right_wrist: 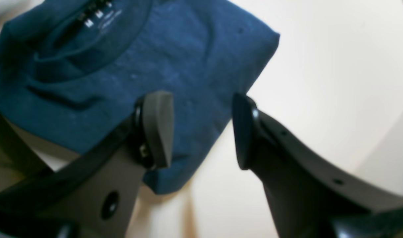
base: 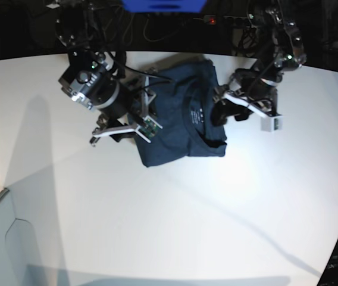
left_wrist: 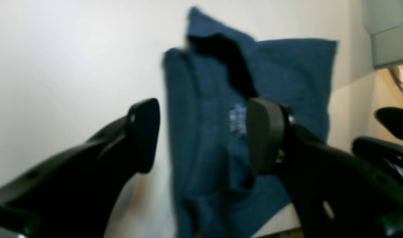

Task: Layout the t-shirt on the table in an organized manner, then fold the t-shirt properly
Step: 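Press the folded bundle with the right gripper and grasp its edge with the left, then fold the bundle over with the left gripper toward the right gripper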

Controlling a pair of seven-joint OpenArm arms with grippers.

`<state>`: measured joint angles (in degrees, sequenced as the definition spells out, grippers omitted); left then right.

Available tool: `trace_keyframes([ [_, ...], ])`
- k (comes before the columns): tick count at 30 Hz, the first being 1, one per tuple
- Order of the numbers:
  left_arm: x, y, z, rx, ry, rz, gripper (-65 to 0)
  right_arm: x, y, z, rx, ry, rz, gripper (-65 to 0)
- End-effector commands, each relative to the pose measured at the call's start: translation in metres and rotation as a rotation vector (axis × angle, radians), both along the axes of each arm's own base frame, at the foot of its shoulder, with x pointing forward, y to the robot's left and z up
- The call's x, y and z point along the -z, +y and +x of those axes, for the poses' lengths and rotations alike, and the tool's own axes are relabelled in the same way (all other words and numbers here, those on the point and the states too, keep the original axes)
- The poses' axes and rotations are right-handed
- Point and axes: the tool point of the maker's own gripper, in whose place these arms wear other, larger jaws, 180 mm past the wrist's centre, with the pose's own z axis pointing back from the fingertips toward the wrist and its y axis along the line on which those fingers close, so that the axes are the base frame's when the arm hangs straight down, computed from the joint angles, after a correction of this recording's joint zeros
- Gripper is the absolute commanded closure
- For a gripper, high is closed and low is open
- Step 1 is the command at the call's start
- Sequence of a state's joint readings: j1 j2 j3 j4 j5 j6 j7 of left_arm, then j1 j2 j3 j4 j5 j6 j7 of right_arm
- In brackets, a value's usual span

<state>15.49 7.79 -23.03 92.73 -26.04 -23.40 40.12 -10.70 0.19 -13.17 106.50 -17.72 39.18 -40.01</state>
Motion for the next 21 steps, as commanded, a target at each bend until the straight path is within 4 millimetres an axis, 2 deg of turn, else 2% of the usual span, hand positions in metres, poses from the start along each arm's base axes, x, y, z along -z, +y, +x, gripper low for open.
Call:
trace_keyframes([
  [1,-0.005,-0.002,0.004,-0.003,-0.022,-0.016,-40.2,-0.010,0.006,0.004,-0.019,-0.031,0.026,-29.2],
  [7,0.015,-0.009,0.004,0.004,0.029,-0.048,-40.1,-0.009,0.005,0.003,-0.018,-0.026,0.021,-29.2],
  [14,0.022,-0.016,0.015,0.009,0.042,-0.074,-39.9,-0.008,0.004,0.002,-0.018,-0.023,0.019,-29.2],
  [19,0.023,-0.017,0.015,0.010,0.046,-0.077,-39.7,-0.008,0.004,0.002,-0.017,-0.022,0.016,-29.2],
  [21,0.030,-0.018,0.012,0.008,0.066,-0.085,-39.3,-0.008,0.004,0.002,-0.017,-0.022,0.016,-29.2],
])
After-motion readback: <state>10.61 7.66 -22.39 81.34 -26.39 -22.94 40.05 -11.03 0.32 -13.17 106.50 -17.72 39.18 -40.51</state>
